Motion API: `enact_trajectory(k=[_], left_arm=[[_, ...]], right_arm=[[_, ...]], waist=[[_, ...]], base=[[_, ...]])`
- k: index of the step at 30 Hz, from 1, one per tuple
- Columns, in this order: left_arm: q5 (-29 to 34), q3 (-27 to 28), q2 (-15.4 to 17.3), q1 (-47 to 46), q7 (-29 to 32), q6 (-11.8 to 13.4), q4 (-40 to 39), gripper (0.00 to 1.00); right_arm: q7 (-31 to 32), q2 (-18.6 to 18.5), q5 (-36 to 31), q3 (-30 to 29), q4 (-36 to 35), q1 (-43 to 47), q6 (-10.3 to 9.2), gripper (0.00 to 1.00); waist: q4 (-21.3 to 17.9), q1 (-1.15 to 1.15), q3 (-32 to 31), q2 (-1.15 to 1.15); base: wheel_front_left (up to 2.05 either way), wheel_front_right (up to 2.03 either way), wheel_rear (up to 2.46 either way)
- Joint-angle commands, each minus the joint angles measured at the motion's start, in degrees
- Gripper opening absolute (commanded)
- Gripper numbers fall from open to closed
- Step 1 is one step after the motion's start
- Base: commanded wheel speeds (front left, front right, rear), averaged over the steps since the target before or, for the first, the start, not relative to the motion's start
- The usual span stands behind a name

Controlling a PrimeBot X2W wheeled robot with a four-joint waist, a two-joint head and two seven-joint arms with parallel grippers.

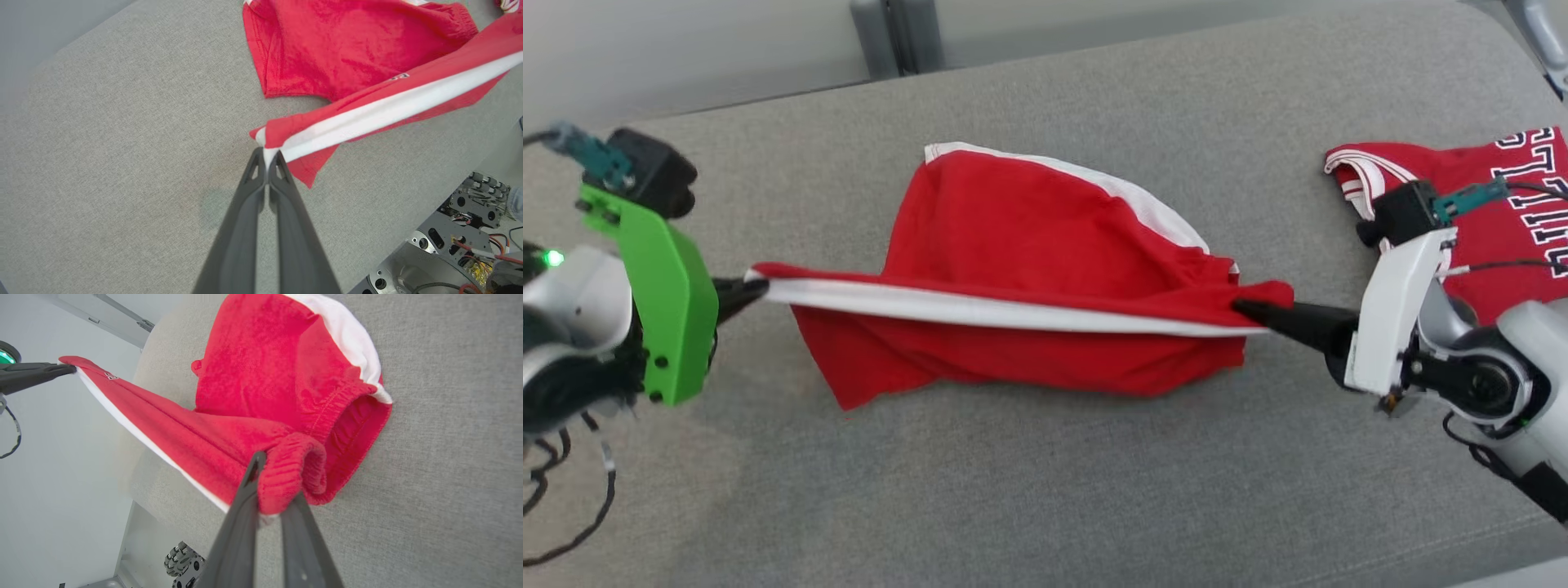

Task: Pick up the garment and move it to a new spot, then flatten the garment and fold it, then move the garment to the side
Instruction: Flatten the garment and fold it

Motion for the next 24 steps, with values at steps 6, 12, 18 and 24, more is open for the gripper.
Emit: enact_trajectory(k=[6, 12, 18, 24], left_arm=[[3.06, 1.23, -4.82, -9.94, 4.37, -2.27, 8.8, 0.0], [5.02, 1.38, -9.28, -16.38, 6.23, -4.17, 15.81, 0.0], [6.43, 1.36, -13.1, -20.94, 6.5, -5.81, 21.98, 0.0], [7.26, 1.4, -15.63, -23.23, 5.23, -7.86, 26.91, 0.0]], right_arm=[[1.5, 3.27, -1.16, -4.69, 2.66, -4.92, -0.1, 0.0], [3.05, 5.87, 0.12, -8.73, 3.94, -7.72, -0.1, 0.0], [5.18, 8.18, -0.61, -10.96, 5.75, -10.09, -0.1, 0.0], [6.63, 10.34, -2.0, -12.55, 7.1, -11.51, -0.09, 0.0]], waist=[[-3.53, 0.0, 12.39, 0.0], [-5.1, 0.0, 16.51, 0.0], [-6.3, 0.0, 19.53, 0.0], [-6.98, 0.0, 20.4, 0.0]], base=[[0.0, 0.0, 0.0], [0.0, 0.0, 0.0], [0.0, 0.0, 0.0], [0.0, 0.0, 0.0]])
